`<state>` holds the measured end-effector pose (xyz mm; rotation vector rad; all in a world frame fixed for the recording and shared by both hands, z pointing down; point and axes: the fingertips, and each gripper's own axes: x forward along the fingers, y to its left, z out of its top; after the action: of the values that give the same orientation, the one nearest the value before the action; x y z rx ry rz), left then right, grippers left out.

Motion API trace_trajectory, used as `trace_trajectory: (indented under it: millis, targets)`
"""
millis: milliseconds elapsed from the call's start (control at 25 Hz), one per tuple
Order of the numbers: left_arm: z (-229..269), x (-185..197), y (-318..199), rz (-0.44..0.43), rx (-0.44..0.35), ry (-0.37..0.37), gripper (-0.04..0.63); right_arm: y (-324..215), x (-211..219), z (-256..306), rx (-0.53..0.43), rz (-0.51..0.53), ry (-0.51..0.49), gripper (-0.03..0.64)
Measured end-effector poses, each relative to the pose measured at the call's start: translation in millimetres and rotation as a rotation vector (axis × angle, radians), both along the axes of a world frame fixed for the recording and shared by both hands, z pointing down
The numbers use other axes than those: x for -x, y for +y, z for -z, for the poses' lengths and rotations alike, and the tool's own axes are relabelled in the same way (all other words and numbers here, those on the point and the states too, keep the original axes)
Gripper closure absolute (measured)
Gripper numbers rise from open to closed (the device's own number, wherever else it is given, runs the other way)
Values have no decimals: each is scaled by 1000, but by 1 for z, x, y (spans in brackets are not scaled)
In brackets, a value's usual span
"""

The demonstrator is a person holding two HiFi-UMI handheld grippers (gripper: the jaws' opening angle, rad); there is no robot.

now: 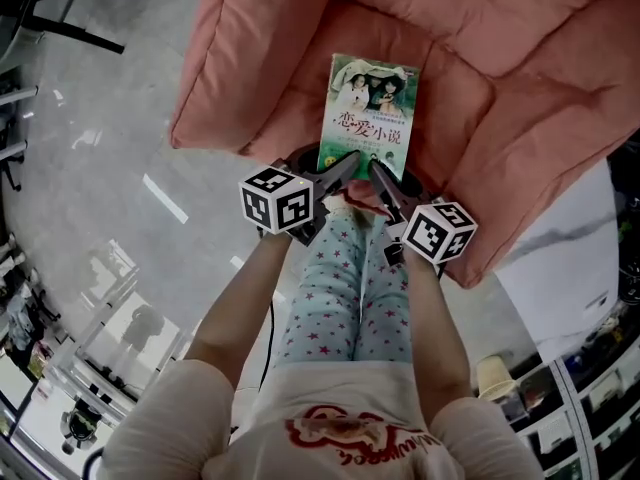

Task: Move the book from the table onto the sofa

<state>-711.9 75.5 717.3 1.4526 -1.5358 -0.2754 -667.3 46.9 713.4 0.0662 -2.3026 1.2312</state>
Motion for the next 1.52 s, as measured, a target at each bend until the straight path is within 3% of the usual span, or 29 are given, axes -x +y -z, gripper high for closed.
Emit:
trace_trajectory:
  millis: [360, 560, 840, 1040, 1240, 1400, 1520]
  targets:
    - [-30, -1, 1, 5, 55, -9, 434, 1, 0, -31, 4, -1, 54, 500]
    - [-45, -1, -1, 19, 91, -45, 422, -1, -1, -46, -55, -26, 98, 476]
    - [-50, 13, 20, 131, 279, -190, 334, 4, 0, -50, -164, -39, 190, 437]
    - [-48, 27, 43, 145, 405, -392, 325, -1, -2, -56, -339, -31, 344, 365]
    - [-40, 21, 49, 149, 378, -372, 325, -6, -11, -34, -517, -17, 360, 350]
    - [15, 18, 41, 177, 307, -395, 327, -12, -16, 24, -521, -36, 276, 373]
    - [80, 24, 32, 220, 207, -398, 335, -26, -6, 89, -545, -106, 193, 560]
